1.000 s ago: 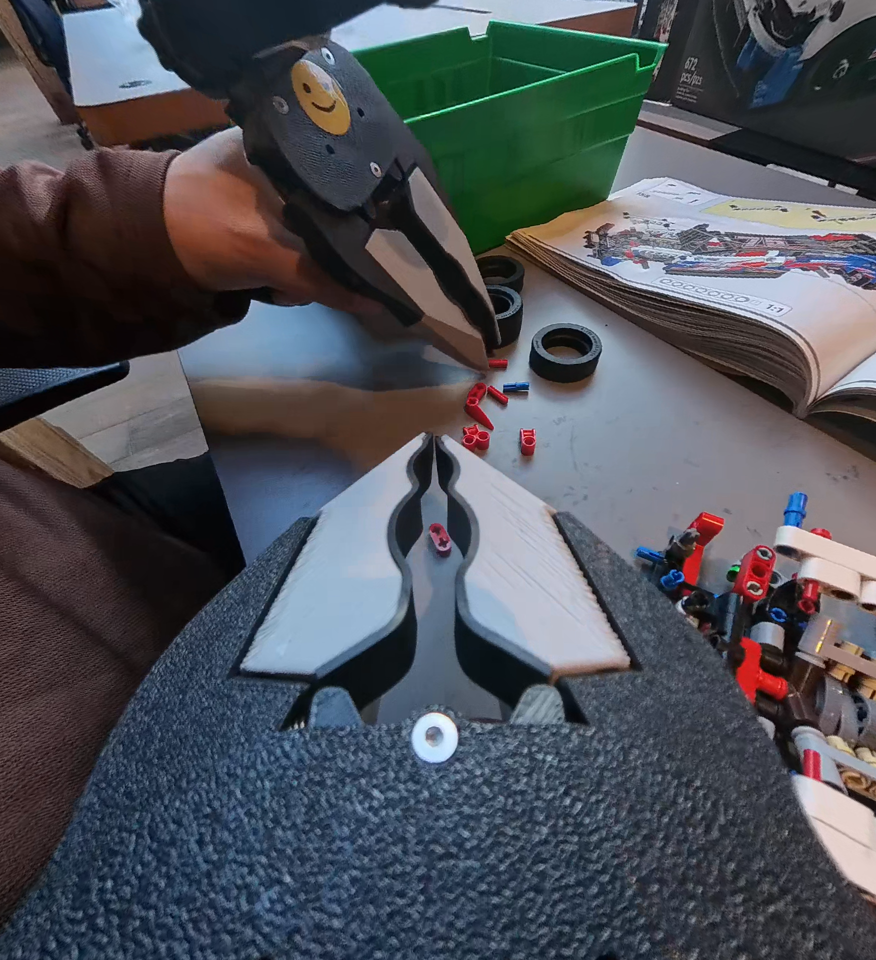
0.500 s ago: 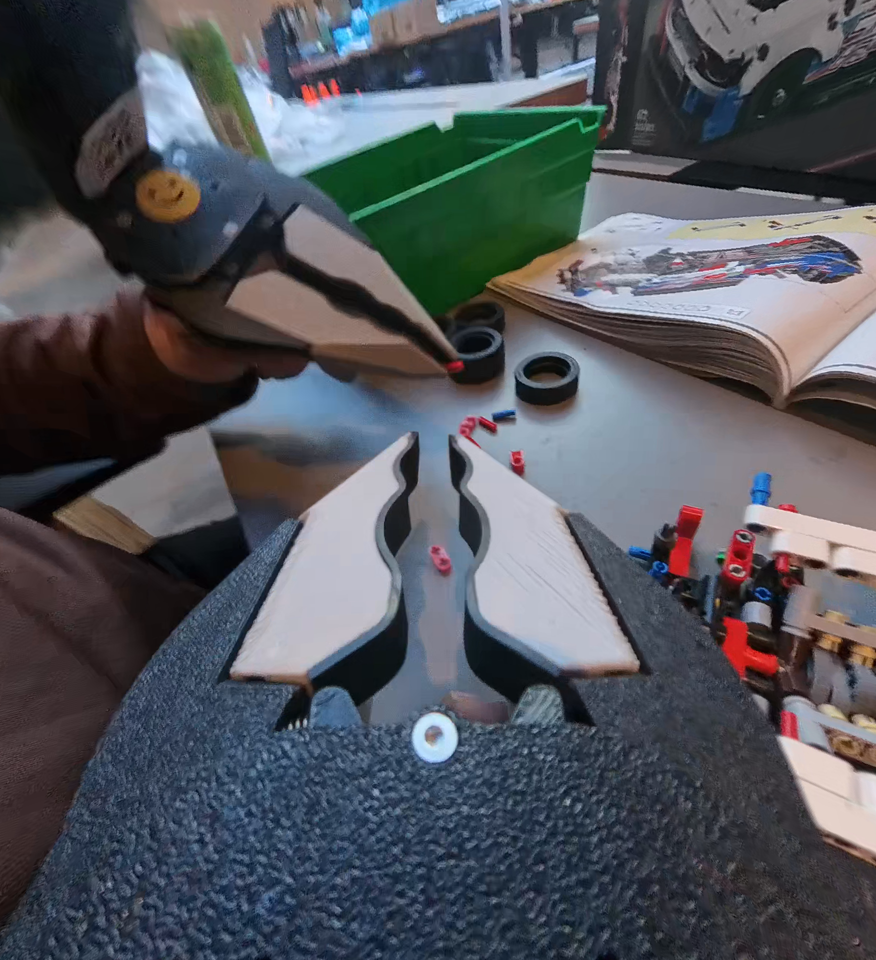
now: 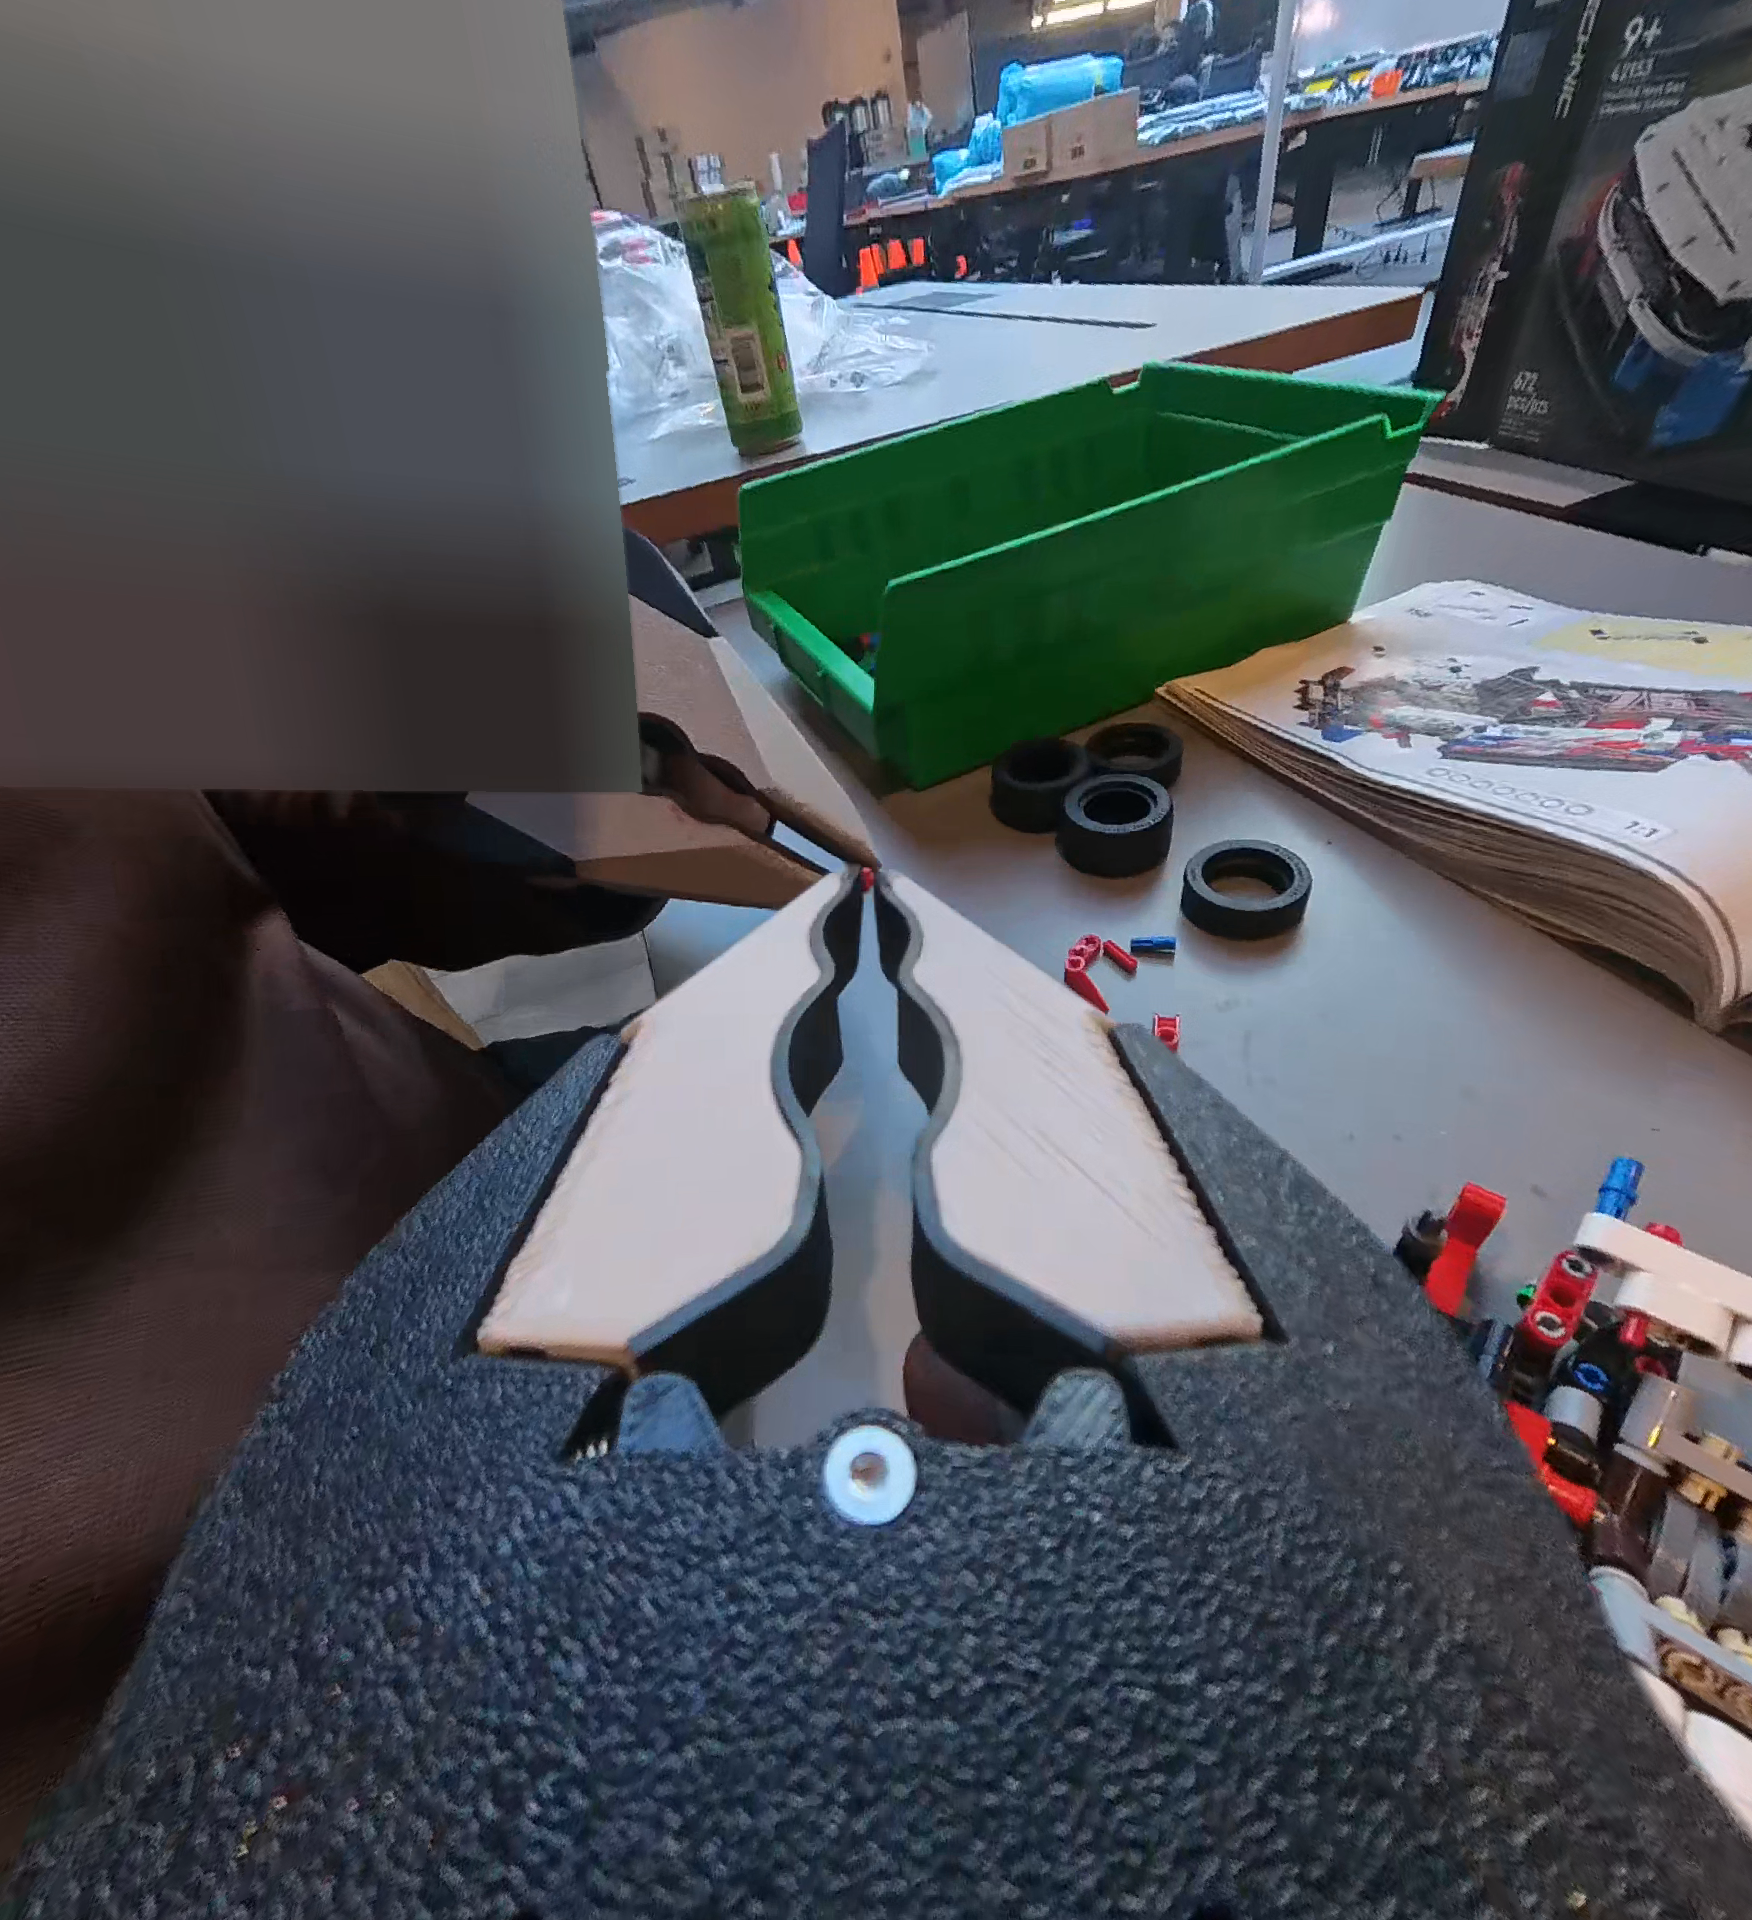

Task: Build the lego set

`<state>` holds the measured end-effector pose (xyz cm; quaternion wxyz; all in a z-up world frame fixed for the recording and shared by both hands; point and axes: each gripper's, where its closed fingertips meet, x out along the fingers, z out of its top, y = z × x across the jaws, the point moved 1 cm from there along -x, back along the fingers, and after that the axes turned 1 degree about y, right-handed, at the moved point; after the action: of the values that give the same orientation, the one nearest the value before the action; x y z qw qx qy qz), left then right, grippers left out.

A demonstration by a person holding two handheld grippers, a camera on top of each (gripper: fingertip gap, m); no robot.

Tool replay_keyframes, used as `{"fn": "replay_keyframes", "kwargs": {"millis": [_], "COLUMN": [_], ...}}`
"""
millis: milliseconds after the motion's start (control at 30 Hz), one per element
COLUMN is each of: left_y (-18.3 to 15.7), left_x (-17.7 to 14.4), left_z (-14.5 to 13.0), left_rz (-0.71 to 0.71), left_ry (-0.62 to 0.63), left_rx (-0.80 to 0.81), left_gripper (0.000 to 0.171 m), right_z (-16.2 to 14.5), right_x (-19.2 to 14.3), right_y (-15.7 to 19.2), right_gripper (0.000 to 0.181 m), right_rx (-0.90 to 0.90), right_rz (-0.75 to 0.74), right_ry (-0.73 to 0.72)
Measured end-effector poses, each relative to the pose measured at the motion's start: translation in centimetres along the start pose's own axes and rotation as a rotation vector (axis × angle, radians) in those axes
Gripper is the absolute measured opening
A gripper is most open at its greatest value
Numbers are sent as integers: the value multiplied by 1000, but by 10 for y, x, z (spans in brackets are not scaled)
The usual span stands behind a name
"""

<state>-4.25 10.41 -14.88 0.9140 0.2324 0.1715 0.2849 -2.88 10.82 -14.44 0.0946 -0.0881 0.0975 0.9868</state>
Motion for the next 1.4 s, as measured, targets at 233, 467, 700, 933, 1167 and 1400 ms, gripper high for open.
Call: {"fn": "replay_keyframes", "kwargs": {"millis": [233,467,700,933,1167,1400], "left_y": [-2,-7,-8,-11,-21,-36], "left_x": [0,1,1,7,16,31], "left_z": [6,5,2,-18,-86,-101], "left_rz": [10,-3,4,-114,-373,-485], "left_ry": [-29,-49,-57,38,379,480], "left_rx": [19,8,6,-190,-381,-374], "left_gripper": [0,0,0,4,24,29], "right_z": [1,-3,-7,-23,-57,-86], "right_x": [-1,-2,-1,2,-9,0], "right_y": [4,6,5,-3,-25,-29], "right_gripper": [8,5,5,4,4,4], "right_rx": [-27,-34,-27,-53,-58,-62], "right_rz": [-6,13,12,-35,-109,-131], "right_ry": [23,55,85,201,385,497]}}
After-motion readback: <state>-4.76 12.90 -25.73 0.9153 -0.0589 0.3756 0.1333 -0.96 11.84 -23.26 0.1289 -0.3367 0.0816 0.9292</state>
